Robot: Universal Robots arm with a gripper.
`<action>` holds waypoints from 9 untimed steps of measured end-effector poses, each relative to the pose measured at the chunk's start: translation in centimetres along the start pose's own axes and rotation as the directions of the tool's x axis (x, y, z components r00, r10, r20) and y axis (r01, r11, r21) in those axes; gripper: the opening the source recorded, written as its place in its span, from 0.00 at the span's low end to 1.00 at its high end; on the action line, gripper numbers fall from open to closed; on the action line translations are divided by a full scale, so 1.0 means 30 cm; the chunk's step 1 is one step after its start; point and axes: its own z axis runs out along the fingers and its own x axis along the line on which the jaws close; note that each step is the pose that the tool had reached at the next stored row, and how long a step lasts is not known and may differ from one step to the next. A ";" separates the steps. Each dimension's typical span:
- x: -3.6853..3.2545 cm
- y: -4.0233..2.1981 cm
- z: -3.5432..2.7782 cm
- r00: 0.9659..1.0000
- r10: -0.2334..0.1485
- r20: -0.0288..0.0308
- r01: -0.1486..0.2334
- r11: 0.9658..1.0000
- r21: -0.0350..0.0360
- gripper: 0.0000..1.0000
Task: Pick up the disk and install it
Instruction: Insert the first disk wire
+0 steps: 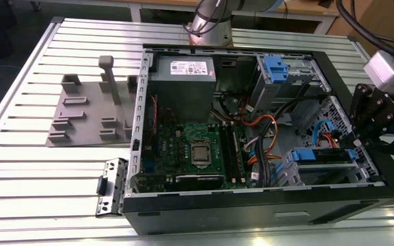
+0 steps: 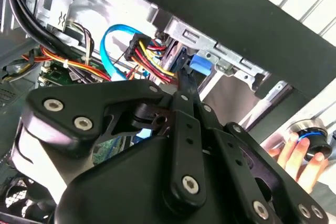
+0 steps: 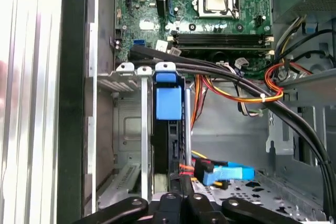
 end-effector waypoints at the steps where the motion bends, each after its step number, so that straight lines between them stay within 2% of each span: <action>1: 0.000 -0.003 -0.001 1.000 0.000 0.000 0.000 1.000 0.000 0.10; 3: 0.000 -0.006 -0.009 1.000 0.000 0.000 0.000 1.000 -0.001 0.10; 7: -0.001 -0.006 -0.047 1.000 0.000 0.000 0.000 1.000 -0.001 0.10; 9: -0.001 -0.006 -0.056 1.000 0.000 0.000 0.000 1.000 -0.001 0.10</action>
